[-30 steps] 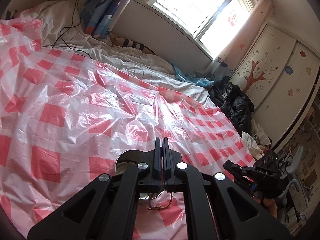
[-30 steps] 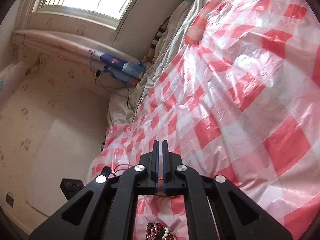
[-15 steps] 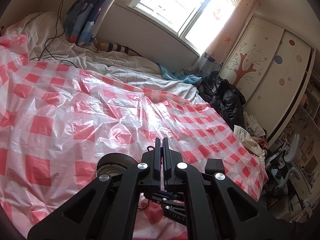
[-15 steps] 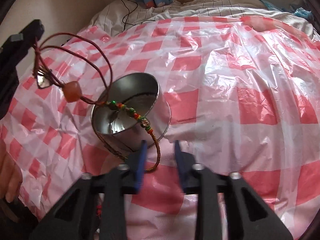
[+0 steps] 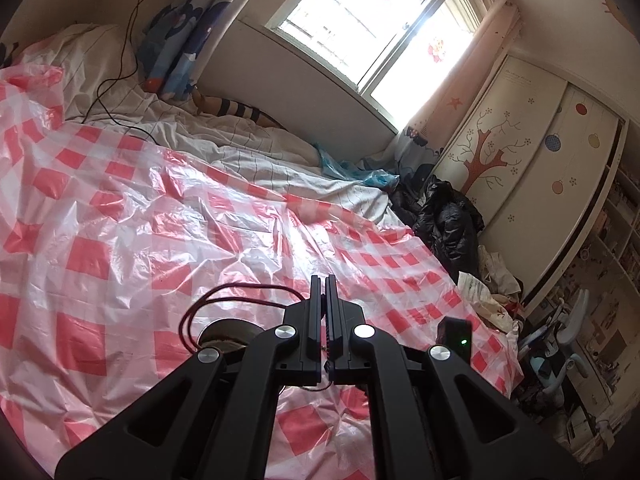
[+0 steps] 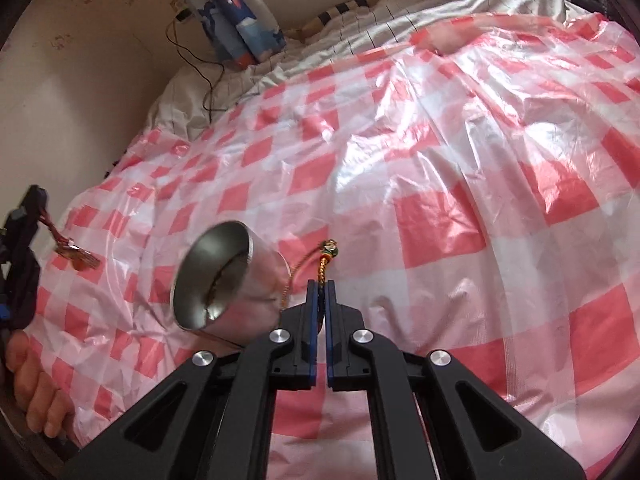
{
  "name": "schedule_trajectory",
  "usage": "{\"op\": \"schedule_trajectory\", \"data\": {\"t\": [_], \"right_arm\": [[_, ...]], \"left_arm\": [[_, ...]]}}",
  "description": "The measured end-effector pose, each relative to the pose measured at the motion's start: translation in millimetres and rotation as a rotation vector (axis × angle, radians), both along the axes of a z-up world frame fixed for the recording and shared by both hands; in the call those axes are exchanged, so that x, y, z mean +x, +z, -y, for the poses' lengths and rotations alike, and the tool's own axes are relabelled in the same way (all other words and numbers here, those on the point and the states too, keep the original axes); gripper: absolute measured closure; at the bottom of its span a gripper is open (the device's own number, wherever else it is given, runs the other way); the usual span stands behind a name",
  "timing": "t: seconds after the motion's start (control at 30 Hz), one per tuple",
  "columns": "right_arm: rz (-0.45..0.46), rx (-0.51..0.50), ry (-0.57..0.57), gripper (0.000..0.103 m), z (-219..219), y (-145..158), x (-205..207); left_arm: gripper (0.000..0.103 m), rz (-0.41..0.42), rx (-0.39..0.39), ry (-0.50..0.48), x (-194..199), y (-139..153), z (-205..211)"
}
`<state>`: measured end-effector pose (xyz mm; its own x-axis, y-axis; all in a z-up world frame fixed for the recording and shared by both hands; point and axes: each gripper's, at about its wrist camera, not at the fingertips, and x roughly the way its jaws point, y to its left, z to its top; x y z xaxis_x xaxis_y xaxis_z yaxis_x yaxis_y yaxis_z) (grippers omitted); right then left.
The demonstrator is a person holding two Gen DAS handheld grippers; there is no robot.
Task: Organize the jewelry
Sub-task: 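Lower the cord necklace into the tin and open the left tool, then reach the right tool into the pile and grasp the red bead necklace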
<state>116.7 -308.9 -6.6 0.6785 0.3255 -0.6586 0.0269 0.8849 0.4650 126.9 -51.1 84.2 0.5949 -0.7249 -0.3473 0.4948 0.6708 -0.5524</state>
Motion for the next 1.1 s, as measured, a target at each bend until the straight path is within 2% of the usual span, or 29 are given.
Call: {"op": "schedule_trajectory", "data": {"t": [0.1, 0.17, 0.27, 0.33, 0.4, 0.47, 0.53, 0.63, 0.7, 0.73, 0.77, 0.83, 0.9, 0.93, 1.1], "right_arm": [[0.098, 0.036, 0.016, 0.099, -0.3, 23.2, -8.0], [0.137, 0.056, 0.040, 0.099, -3.5, 35.1, -8.4], [0.156, 0.057, 0.076, 0.099, -12.9, 44.3, -0.7], [0.146, 0.063, 0.095, 0.099, -18.8, 43.5, 6.0], [0.132, 0.066, 0.120, 0.099, -26.9, 40.1, 11.8], [0.116, 0.063, 0.154, 0.099, -37.8, 36.4, 17.7], [0.094, 0.066, 0.201, 0.099, -49.5, 31.0, 24.3], [-0.004, -0.025, 0.230, 0.098, -67.6, 15.7, 33.5], [0.005, -0.036, 0.193, 0.083, -62.3, 12.9, 29.0], [0.018, -0.031, 0.165, 0.065, -56.2, 15.4, 25.3], [0.038, -0.029, 0.140, 0.056, -49.8, 19.8, 20.9], [0.062, -0.022, 0.115, 0.055, -38.0, 28.2, 13.1], [0.063, -0.018, 0.091, 0.049, -28.4, 32.1, 4.9], [0.056, -0.014, 0.075, 0.045, -23.8, 32.6, 0.5], [-0.026, 0.094, 0.076, 0.045, -8.7, 20.4, -24.4]], "left_arm": [[0.101, -0.021, 0.005, -0.017, 4.1, -8.3, 8.2], [0.101, -0.071, 0.018, -0.006, 11.9, -24.0, 13.9], [0.099, -0.249, 0.141, 0.059, 33.7, -63.6, 22.7], [0.087, -0.362, 0.199, 0.104, 43.1, -86.4, 20.2], [0.077, -0.412, 0.212, 0.141, 46.1, -95.3, 12.6], [0.068, -0.386, 0.204, 0.169, 45.7, -89.4, 5.0], [0.049, -0.334, 0.218, 0.213, 40.4, -77.5, -0.6], [0.041, -0.291, 0.215, 0.237, 34.9, -63.4, -4.9], [0.039, -0.273, 0.235, 0.253, 32.4, -56.5, -6.3], [0.038, -0.264, 0.247, 0.261, 30.7, -54.3, -7.6], [0.037, -0.258, 0.263, 0.264, 28.8, -52.7, -8.9], [0.034, -0.242, 0.306, 0.265, 22.9, -49.0, -11.2], [0.034, -0.222, 0.355, 0.253, 13.3, -45.5, -14.3], [0.033, -0.212, 0.378, 0.237, 6.9, -44.3, -15.6], [0.033, -0.202, 0.468, 0.127, -27.6, -53.0, -24.9]]}}
